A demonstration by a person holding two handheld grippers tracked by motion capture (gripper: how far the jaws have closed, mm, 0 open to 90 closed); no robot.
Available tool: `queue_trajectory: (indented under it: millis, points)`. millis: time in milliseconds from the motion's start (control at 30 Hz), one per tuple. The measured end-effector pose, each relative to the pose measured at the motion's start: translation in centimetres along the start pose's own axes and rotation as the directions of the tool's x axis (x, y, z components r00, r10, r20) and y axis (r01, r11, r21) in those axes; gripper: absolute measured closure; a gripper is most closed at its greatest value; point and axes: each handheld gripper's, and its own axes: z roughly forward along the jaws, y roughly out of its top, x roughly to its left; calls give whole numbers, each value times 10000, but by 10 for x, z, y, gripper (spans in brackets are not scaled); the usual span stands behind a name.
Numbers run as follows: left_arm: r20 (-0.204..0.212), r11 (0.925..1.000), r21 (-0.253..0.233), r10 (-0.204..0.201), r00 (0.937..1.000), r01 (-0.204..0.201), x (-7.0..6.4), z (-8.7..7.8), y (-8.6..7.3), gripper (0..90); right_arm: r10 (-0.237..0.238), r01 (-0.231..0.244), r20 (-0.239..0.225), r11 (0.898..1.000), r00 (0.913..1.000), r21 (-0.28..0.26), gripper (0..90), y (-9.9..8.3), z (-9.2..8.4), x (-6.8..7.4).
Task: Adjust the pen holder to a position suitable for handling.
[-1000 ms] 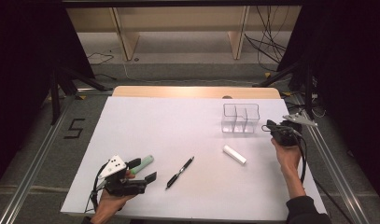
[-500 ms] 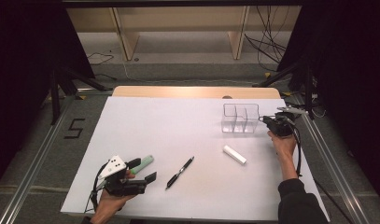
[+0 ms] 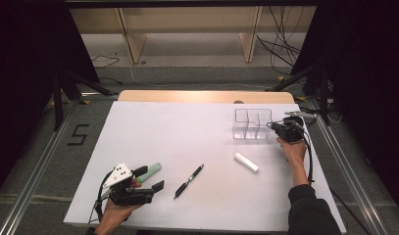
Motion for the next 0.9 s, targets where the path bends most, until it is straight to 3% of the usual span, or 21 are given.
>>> queue_trajectory:
  millis: [367,700,900]
  points:
    - [1,10000,26,36,10000,-36,0,0,0,143,-214,215,-61,9996,9998,160,900,4,6,13]
    - [-10,10000,-2,25,10000,-25,0,0,0,143,-567,581,-369,9976,9977,372,900,12,22,48]
    - [-7,10000,-1,32,10000,-32,0,0,1,143,-658,680,-473,9966,9967,471,900,14,27,60]
